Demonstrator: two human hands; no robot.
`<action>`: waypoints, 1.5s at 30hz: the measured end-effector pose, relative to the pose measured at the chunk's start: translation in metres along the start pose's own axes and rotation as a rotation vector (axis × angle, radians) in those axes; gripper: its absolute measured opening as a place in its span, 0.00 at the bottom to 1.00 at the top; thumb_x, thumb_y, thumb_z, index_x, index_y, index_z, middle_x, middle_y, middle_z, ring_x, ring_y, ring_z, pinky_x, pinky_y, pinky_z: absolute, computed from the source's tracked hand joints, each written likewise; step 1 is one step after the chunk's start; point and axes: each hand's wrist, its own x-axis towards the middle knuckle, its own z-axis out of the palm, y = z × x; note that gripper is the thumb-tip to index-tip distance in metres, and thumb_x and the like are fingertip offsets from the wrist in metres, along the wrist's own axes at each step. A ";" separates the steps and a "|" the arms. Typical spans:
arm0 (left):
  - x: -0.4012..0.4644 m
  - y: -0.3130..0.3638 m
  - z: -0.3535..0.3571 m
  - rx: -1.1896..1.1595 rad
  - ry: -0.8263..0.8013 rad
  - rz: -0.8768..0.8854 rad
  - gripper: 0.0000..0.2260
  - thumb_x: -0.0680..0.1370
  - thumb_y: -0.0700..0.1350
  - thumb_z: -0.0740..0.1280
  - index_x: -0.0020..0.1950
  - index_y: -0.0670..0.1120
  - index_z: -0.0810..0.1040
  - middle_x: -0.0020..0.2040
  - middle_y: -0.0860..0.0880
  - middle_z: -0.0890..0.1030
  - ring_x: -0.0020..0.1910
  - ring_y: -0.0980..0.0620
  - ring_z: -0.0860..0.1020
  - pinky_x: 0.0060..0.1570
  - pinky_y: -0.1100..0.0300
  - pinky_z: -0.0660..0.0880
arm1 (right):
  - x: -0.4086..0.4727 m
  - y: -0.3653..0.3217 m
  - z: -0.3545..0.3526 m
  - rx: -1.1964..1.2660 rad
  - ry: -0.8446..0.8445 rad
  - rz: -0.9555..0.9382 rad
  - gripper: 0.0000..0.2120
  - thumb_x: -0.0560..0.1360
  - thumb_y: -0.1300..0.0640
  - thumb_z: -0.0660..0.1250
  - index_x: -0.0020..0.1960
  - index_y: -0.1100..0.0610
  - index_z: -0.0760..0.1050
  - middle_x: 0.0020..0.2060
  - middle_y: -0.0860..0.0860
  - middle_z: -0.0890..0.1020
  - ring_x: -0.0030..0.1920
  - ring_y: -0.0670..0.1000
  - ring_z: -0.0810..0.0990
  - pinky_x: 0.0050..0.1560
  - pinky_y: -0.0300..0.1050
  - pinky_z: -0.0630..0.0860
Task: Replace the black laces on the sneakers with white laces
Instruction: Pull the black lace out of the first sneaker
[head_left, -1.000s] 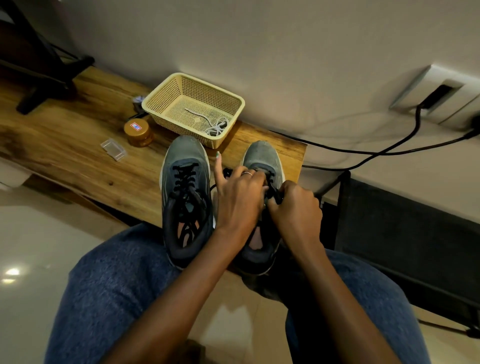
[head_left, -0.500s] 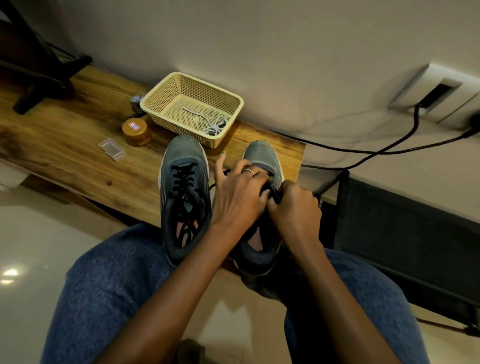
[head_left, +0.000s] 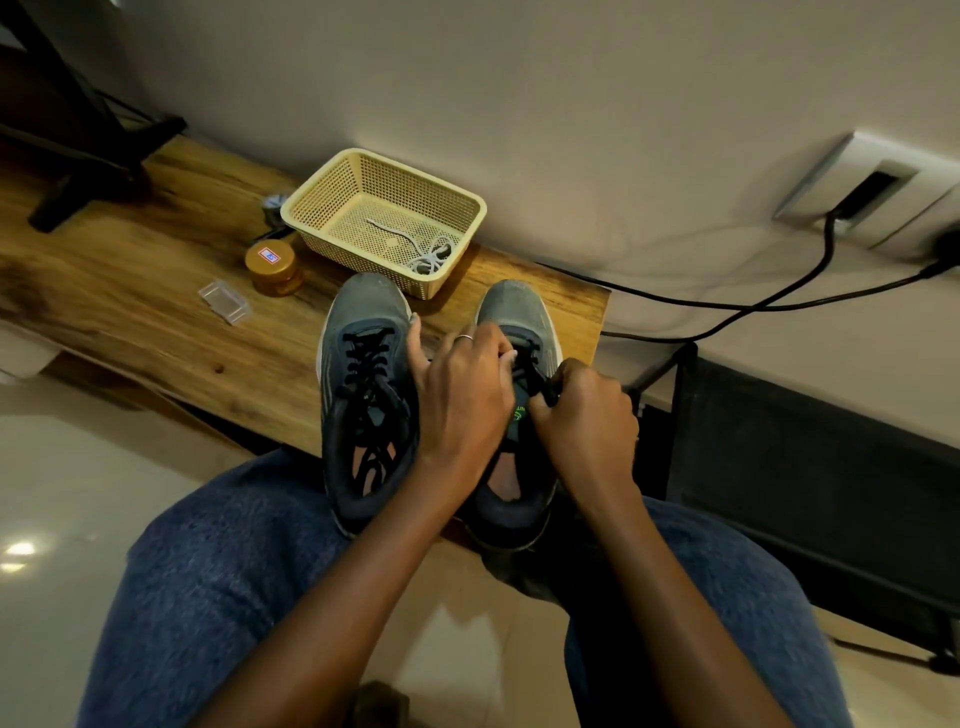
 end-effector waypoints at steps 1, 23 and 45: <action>-0.001 0.001 0.000 0.001 -0.005 -0.003 0.02 0.76 0.43 0.69 0.47 0.46 0.76 0.40 0.51 0.80 0.46 0.49 0.79 0.71 0.43 0.54 | 0.000 0.000 0.000 -0.004 -0.004 0.000 0.07 0.76 0.56 0.64 0.48 0.60 0.73 0.44 0.58 0.80 0.46 0.61 0.79 0.38 0.45 0.67; 0.005 -0.007 -0.002 0.090 -0.002 -0.017 0.02 0.77 0.44 0.65 0.48 0.47 0.77 0.41 0.49 0.81 0.48 0.48 0.79 0.74 0.43 0.45 | 0.000 0.003 0.002 -0.006 0.000 0.020 0.08 0.75 0.56 0.64 0.47 0.61 0.73 0.45 0.59 0.80 0.48 0.63 0.78 0.40 0.48 0.71; 0.002 -0.003 0.001 0.024 -0.017 0.089 0.02 0.74 0.42 0.71 0.44 0.45 0.80 0.42 0.49 0.82 0.51 0.49 0.78 0.74 0.44 0.47 | 0.000 0.003 0.000 0.011 0.003 0.001 0.08 0.75 0.55 0.65 0.49 0.59 0.75 0.44 0.57 0.80 0.46 0.60 0.79 0.39 0.46 0.71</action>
